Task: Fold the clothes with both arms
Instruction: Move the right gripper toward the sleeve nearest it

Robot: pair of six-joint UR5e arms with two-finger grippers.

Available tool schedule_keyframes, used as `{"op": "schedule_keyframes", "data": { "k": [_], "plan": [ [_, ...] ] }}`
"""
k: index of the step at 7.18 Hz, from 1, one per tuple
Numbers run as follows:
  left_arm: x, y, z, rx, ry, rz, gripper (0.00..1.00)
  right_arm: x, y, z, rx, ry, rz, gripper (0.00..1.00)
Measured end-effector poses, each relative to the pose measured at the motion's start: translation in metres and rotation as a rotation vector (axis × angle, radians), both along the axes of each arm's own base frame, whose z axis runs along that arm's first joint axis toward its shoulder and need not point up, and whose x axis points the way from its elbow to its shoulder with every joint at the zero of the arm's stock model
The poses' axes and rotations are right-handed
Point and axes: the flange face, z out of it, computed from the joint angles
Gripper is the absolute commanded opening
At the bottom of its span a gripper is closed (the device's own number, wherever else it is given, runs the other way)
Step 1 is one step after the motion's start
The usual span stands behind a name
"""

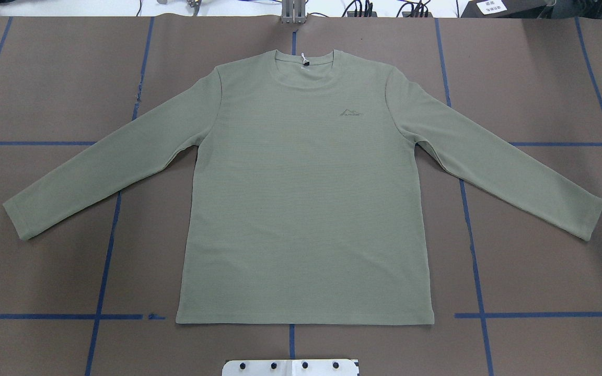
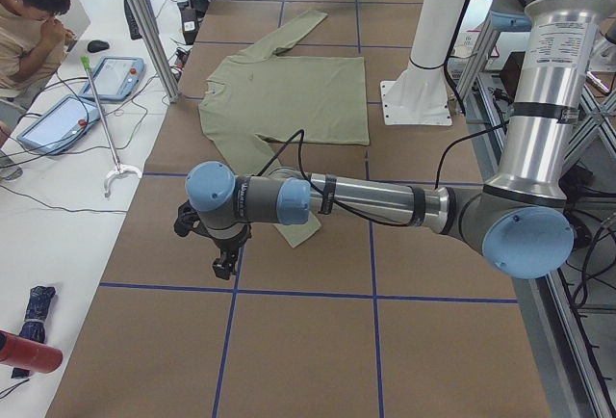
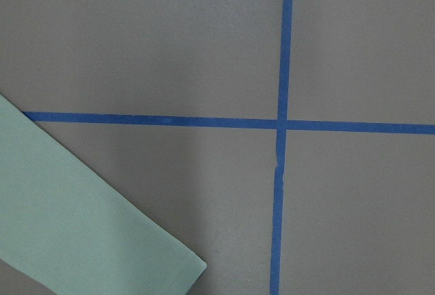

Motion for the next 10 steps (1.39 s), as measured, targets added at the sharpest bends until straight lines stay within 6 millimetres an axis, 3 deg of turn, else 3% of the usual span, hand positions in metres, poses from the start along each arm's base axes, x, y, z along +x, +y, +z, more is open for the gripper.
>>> {"op": "schedule_keyframes", "data": {
  "k": [4, 6, 9, 10],
  "plan": [
    [0.002, -0.003, -0.022, 0.035, -0.006, -0.001, 1.0, -0.019, 0.014, 0.008, 0.103, -0.015, -0.025, 1.0],
    [0.002, -0.001, -0.034, 0.052, -0.004, -0.007, 1.0, -0.051, 0.027, 0.014, 0.075, -0.032, 0.002, 1.0],
    [0.004, 0.009, -0.048, 0.079, 0.017, -0.006, 1.0, -0.092, 0.05, 0.024, -0.021, -0.076, 0.054, 0.84],
    [0.005, 0.013, -0.052, 0.087, 0.03, -0.005, 1.0, -0.106, 0.058, 0.029, -0.042, -0.091, 0.071, 0.85]
  ]
}}
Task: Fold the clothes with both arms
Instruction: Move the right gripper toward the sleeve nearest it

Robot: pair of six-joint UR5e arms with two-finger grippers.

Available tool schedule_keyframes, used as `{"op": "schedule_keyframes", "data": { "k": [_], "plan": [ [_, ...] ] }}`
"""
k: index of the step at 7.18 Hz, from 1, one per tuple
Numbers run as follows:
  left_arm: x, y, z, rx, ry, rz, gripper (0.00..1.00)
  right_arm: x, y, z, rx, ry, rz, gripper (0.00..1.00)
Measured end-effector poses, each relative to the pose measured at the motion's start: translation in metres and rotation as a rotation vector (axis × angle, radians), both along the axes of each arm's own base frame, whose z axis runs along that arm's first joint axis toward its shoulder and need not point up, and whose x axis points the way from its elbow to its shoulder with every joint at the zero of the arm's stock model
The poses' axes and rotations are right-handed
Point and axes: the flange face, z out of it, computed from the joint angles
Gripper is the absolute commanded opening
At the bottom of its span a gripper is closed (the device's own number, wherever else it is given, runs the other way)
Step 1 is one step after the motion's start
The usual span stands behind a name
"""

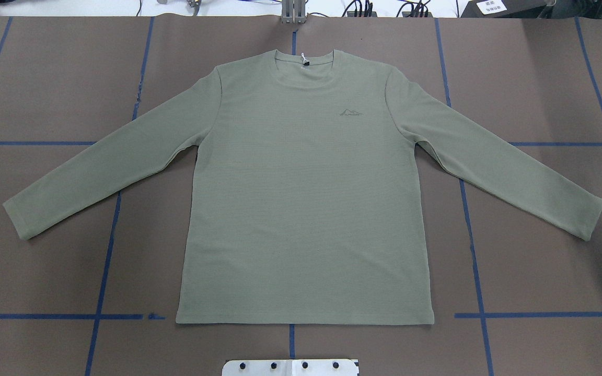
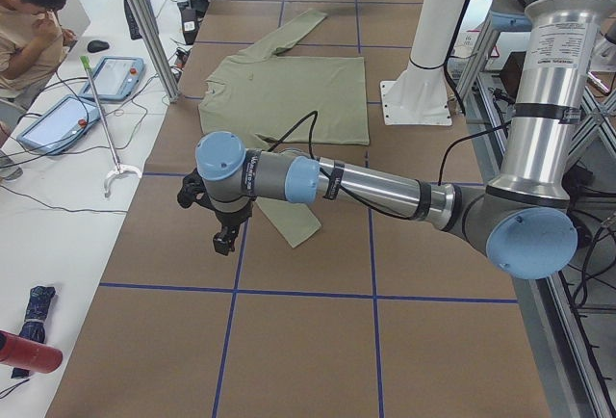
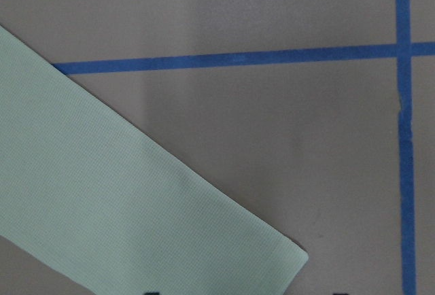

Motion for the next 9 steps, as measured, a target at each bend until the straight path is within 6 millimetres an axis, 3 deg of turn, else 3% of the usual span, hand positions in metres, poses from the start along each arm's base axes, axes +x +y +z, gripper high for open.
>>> {"op": "schedule_keyframes", "data": {
  "k": [2, 5, 9],
  "plan": [
    [0.001, 0.004, -0.002, 0.004, 0.011, 0.002, 1.0, -0.018, 0.008, 0.03, -0.035, -0.01, 0.017, 0.83],
    [0.002, 0.004, -0.002, 0.002, 0.022, 0.004, 1.0, -0.024, 0.011, 0.062, -0.072, -0.001, 0.015, 0.84],
    [0.002, 0.004, 0.003, -0.004, 0.026, 0.007, 0.99, -0.038, 0.001, 0.073, -0.088, 0.01, -0.001, 0.81]
  ]
}}
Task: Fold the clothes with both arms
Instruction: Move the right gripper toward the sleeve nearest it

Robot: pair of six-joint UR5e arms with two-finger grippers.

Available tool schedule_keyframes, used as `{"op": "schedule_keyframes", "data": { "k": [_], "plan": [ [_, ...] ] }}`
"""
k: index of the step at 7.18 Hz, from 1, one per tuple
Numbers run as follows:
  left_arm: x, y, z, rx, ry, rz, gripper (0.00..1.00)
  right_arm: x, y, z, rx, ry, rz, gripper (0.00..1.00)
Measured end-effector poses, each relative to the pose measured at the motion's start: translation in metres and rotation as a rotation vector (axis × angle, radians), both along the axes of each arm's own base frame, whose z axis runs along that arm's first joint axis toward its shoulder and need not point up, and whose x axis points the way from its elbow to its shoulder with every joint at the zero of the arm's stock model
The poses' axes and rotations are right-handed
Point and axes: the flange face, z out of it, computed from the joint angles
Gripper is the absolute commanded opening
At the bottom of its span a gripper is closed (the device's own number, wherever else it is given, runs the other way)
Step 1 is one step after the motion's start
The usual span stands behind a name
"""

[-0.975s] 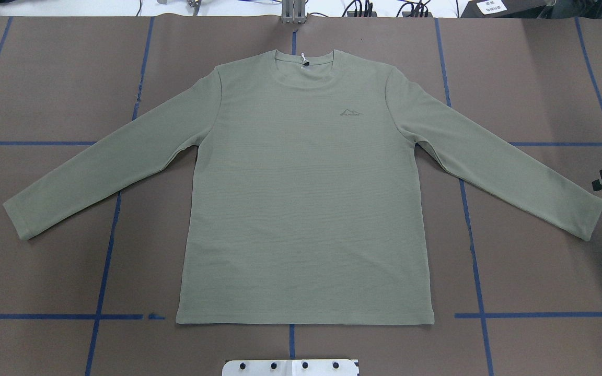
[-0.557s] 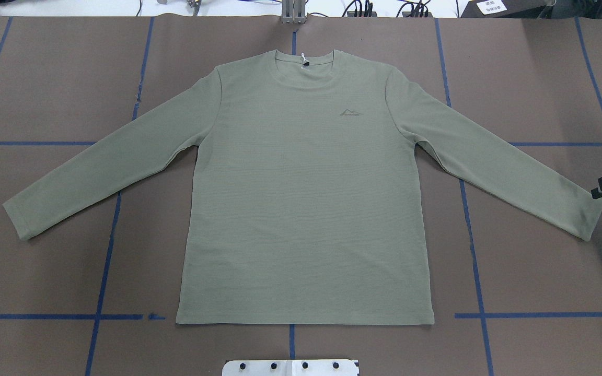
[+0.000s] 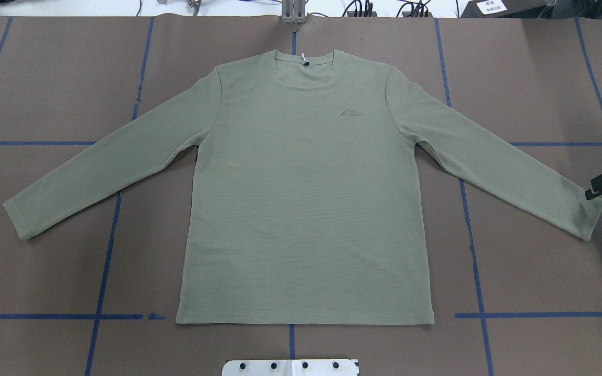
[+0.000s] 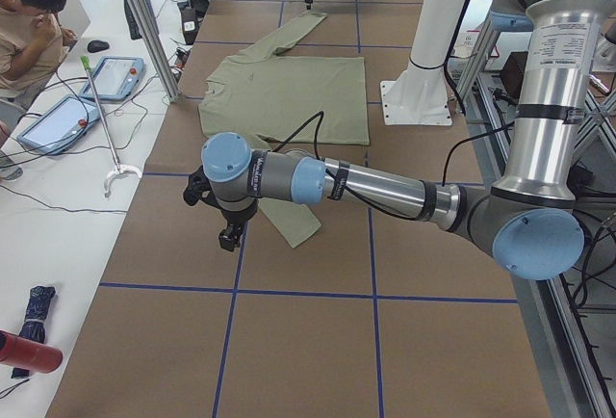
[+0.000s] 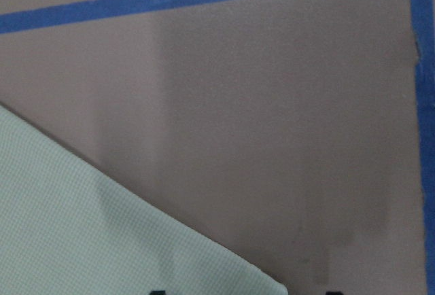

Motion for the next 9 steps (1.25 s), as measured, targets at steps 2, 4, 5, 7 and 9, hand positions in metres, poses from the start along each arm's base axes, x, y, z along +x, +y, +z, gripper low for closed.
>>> {"op": "schedule_keyframes", "data": {
  "k": [2, 4, 5, 7, 9],
  "plan": [
    [0.0, 0.0, 0.0, 0.001, 0.0, 0.001, 1.0, -0.002, 0.0, 0.003, -0.008, 0.003, -0.004, 0.75],
    [0.0, 0.0, 0.0, 0.003, 0.0, 0.002, 1.0, -0.005, 0.001, 0.006, -0.018, 0.006, -0.003, 0.59],
    [0.0, 0.0, 0.0, 0.002, 0.001, 0.002, 1.0, -0.006, 0.001, 0.007, -0.022, 0.008, -0.003, 0.34],
    [0.0, 0.001, 0.0, 0.002, 0.001, 0.003, 0.99, -0.009, -0.004, 0.007, -0.054, 0.01, 0.02, 0.0],
    [0.0, 0.001, 0.001, 0.001, 0.0, 0.003, 1.0, -0.016, -0.014, -0.001, -0.088, 0.002, 0.052, 0.0]
  ]
}}
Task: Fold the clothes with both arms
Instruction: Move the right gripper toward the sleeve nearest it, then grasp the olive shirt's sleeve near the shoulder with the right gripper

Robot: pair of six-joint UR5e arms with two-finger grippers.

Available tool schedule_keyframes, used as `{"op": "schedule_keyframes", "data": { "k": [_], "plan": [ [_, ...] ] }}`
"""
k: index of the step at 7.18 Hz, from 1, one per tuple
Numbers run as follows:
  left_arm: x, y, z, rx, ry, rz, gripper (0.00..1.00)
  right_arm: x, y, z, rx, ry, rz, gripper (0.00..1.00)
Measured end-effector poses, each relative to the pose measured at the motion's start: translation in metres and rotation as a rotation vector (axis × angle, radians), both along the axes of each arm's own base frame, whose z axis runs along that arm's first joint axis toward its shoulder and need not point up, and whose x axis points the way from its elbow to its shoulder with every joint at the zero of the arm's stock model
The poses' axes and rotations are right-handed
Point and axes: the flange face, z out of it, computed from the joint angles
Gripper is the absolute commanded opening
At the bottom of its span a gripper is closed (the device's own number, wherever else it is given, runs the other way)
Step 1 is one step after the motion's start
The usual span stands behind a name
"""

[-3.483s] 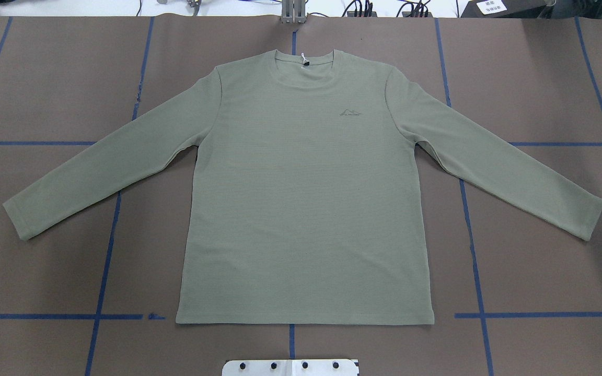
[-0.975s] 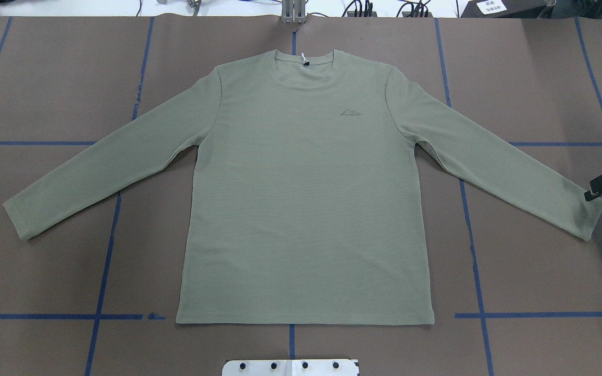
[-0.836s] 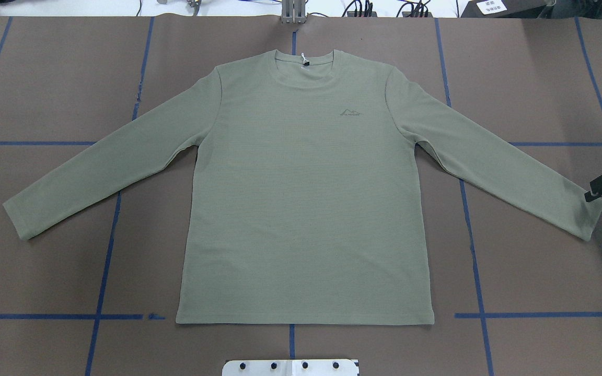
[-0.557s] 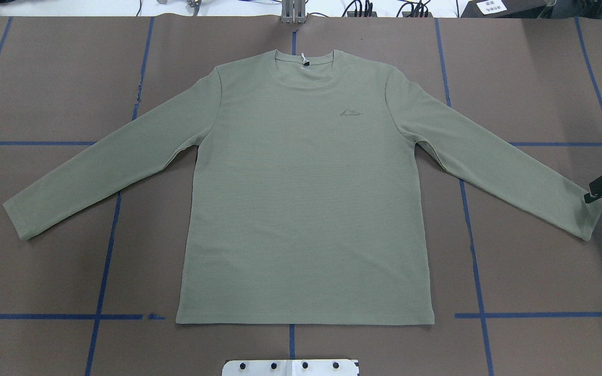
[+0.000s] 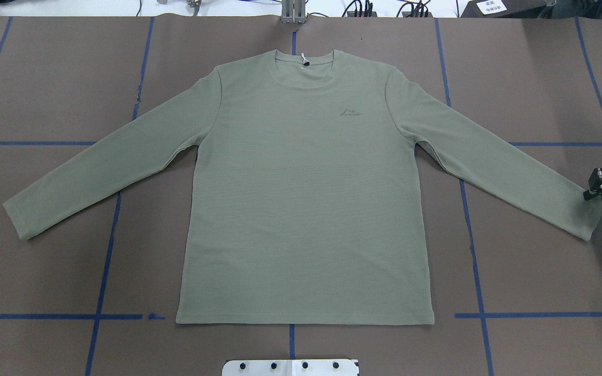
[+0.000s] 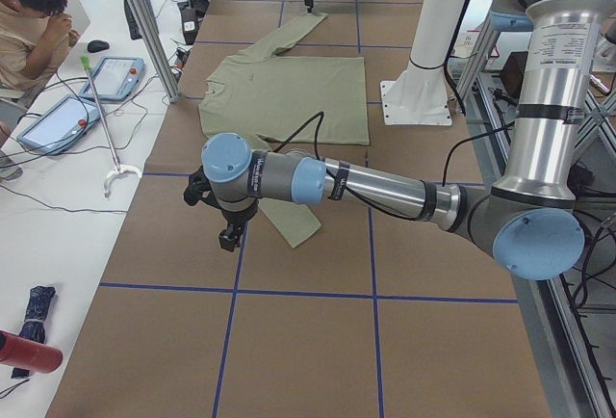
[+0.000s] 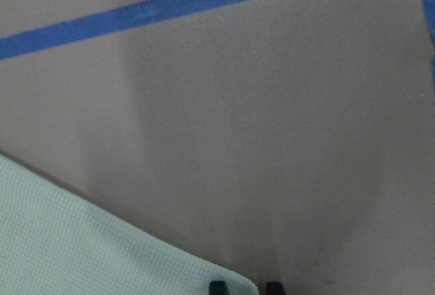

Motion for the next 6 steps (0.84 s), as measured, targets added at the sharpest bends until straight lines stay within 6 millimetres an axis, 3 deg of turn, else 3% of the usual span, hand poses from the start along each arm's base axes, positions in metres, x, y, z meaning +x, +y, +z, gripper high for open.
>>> {"op": "schedule_keyframes", "data": {
  "k": [3, 6],
  "plan": [
    [0.0, 0.0, 0.0, -0.003, 0.014, 0.001, 1.0, 0.0, -0.004, -0.025, 0.011, -0.032, 0.018, 0.0],
    [0.001, 0.0, 0.0, -0.007, 0.021, 0.002, 0.99, -0.002, -0.005, -0.094, 0.061, -0.12, 0.032, 0.0]
  ]
}}
